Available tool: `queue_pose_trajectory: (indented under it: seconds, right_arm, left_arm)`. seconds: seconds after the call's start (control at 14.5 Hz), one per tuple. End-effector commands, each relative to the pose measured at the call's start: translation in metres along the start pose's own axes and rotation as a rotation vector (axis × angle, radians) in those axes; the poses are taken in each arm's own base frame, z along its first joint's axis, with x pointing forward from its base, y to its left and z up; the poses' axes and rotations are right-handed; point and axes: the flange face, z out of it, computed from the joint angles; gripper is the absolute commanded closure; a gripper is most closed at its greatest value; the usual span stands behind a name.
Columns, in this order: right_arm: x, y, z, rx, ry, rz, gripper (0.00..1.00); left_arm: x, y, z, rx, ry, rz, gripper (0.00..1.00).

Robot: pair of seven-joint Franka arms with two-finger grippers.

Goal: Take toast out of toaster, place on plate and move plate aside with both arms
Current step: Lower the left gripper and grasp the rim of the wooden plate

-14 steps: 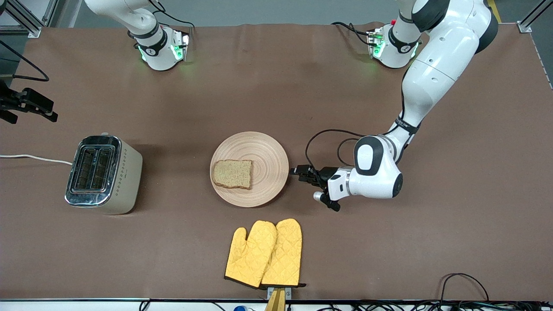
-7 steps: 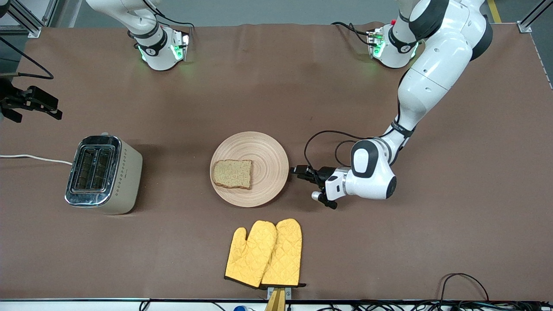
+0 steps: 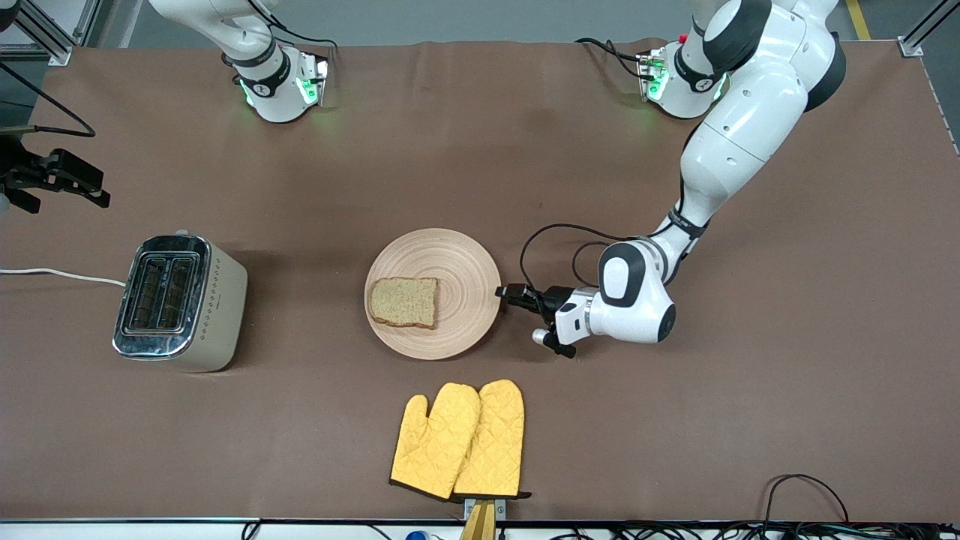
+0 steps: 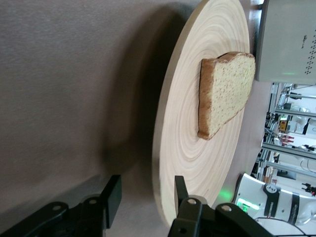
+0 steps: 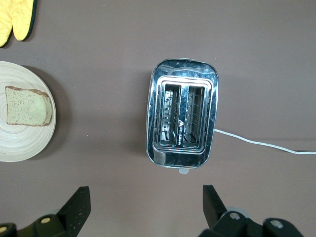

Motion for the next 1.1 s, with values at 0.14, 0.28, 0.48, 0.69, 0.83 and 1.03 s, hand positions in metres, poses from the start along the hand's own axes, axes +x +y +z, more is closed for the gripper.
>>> queue_pose_trajectory:
  seconds: [0.14,0.28,0.48,0.69,0.83,1.03]
  right_arm:
    - [-0.004,0.002,-0.006,-0.019,0.000,-0.012,0.00]
    - [-0.004,0.001,-0.006,-0.019,0.000,-0.013,0.00]
    - [-0.004,0.003,-0.006,-0.019,0.002,-0.009,0.00]
    - [-0.004,0.005,-0.006,-0.019,0.002,-0.007,0.00]
    - [-0.004,0.005,-0.006,-0.019,0.003,-0.007,0.00]
    - [-0.004,0.006,-0.006,-0.018,0.002,-0.004,0.00]
  left_arm:
    - [0.003,0.011,0.011,-0.014,0.027,-0.003,0.60]
    - [0.002,0.013,0.020,-0.009,0.034,-0.004,0.62]
    - [0.002,0.011,0.025,0.000,0.051,-0.007,0.87]
    - [0.005,0.009,0.018,0.000,0.060,-0.001,1.00]
    - [0.012,0.017,0.004,0.001,0.080,0.015,1.00]
    - [0.022,0.036,-0.020,0.001,0.114,0.046,1.00]
